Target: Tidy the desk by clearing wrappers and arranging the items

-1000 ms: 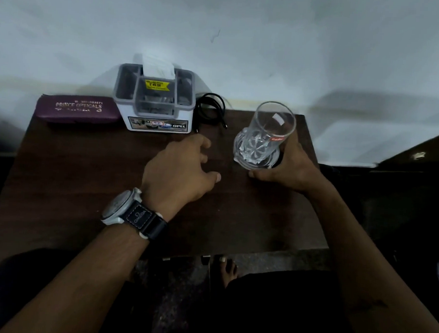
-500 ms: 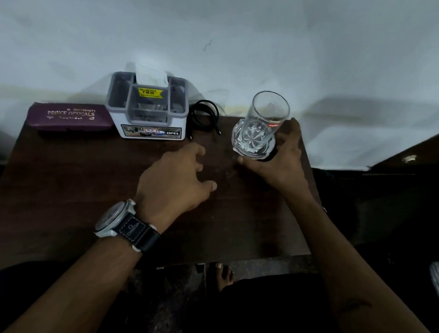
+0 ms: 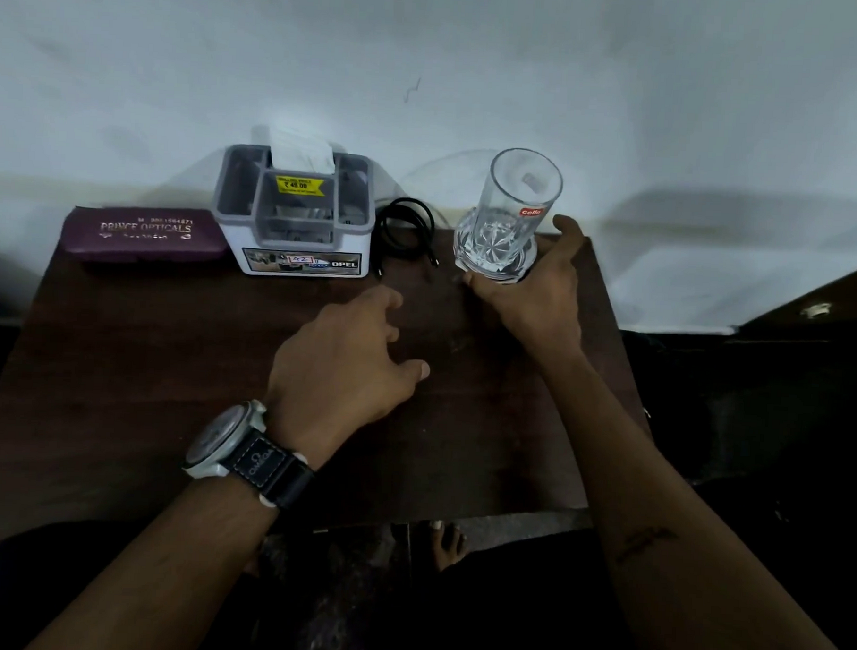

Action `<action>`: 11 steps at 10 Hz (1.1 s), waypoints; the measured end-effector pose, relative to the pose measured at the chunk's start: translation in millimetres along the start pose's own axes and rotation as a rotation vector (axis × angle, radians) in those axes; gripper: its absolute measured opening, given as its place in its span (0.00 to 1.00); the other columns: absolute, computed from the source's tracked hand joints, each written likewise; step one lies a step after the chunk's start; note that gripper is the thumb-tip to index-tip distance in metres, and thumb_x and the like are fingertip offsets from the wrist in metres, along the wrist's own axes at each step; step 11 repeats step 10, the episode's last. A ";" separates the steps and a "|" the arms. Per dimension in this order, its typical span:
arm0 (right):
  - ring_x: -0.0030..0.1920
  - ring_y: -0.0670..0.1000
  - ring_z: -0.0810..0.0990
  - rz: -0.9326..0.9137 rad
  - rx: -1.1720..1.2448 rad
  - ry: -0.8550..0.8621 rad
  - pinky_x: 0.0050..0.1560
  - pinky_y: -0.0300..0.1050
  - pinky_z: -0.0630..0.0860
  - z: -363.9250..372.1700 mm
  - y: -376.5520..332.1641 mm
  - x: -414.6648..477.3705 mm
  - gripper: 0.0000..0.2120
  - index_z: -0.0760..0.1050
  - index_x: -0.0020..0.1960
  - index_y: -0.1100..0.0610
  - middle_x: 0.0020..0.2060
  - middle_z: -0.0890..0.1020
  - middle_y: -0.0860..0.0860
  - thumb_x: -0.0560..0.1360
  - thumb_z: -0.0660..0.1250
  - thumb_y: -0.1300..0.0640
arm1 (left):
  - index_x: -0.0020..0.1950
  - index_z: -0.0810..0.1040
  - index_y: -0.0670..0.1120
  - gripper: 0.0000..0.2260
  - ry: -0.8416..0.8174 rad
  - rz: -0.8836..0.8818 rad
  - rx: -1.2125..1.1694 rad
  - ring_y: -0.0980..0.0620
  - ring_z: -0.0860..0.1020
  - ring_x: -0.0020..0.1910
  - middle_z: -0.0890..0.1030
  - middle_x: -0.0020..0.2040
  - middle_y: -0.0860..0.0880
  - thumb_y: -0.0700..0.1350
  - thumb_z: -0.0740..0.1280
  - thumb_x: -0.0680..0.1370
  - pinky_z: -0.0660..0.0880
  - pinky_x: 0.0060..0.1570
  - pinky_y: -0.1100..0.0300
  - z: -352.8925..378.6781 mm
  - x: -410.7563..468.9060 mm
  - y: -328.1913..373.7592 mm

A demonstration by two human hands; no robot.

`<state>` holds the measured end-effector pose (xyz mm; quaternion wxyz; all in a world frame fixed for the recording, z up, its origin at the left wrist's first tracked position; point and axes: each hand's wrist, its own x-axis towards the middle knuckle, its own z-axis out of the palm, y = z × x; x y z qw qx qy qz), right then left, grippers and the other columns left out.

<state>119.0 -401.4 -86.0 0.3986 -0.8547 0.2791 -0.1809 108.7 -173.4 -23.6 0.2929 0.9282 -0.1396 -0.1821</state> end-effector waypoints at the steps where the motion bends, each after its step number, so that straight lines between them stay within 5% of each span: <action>1: 0.68 0.59 0.77 0.012 0.011 -0.003 0.67 0.58 0.76 2.3 -2.3 0.7 0.57 0.53 0.77 0.56 0.62 0.82 0.55 0.60 0.82 0.44 | 0.74 0.71 0.58 0.32 0.002 0.005 0.005 0.51 0.82 0.62 0.85 0.61 0.58 0.57 0.78 0.72 0.78 0.63 0.47 0.4 -0.7 0.9; 4: 0.69 0.60 0.76 0.021 0.023 0.002 0.67 0.59 0.75 5.2 -3.3 2.3 0.54 0.56 0.76 0.56 0.66 0.79 0.55 0.60 0.83 0.44 | 0.73 0.72 0.58 0.31 0.003 0.013 0.033 0.51 0.81 0.64 0.84 0.62 0.59 0.58 0.78 0.72 0.78 0.63 0.47 2.7 -0.3 -0.1; 6: 0.73 0.61 0.71 0.019 -0.009 -0.035 0.74 0.61 0.68 3.5 -5.4 1.4 0.63 0.47 0.81 0.55 0.70 0.76 0.57 0.61 0.83 0.44 | 0.72 0.73 0.58 0.30 0.006 0.021 0.017 0.52 0.81 0.63 0.85 0.61 0.58 0.58 0.78 0.72 0.78 0.63 0.47 2.8 2.7 -4.2; 8: 0.81 0.66 0.52 0.095 -0.072 -0.047 0.78 0.63 0.56 -1.2 -17.2 -13.7 0.64 0.43 0.82 0.56 0.79 0.56 0.63 0.64 0.81 0.38 | 0.62 0.80 0.58 0.20 0.178 0.130 -0.252 0.59 0.85 0.51 0.86 0.54 0.61 0.57 0.75 0.72 0.82 0.58 0.50 -9.3 -1.3 2.4; 11: 0.80 0.66 0.54 0.235 -0.054 -0.125 0.77 0.59 0.59 -12.8 -47.4 -39.9 0.55 0.48 0.82 0.56 0.79 0.57 0.62 0.69 0.78 0.40 | 0.66 0.80 0.52 0.25 0.342 0.233 -0.196 0.55 0.84 0.59 0.86 0.60 0.55 0.64 0.71 0.75 0.81 0.60 0.51 -23.0 -20.2 -15.4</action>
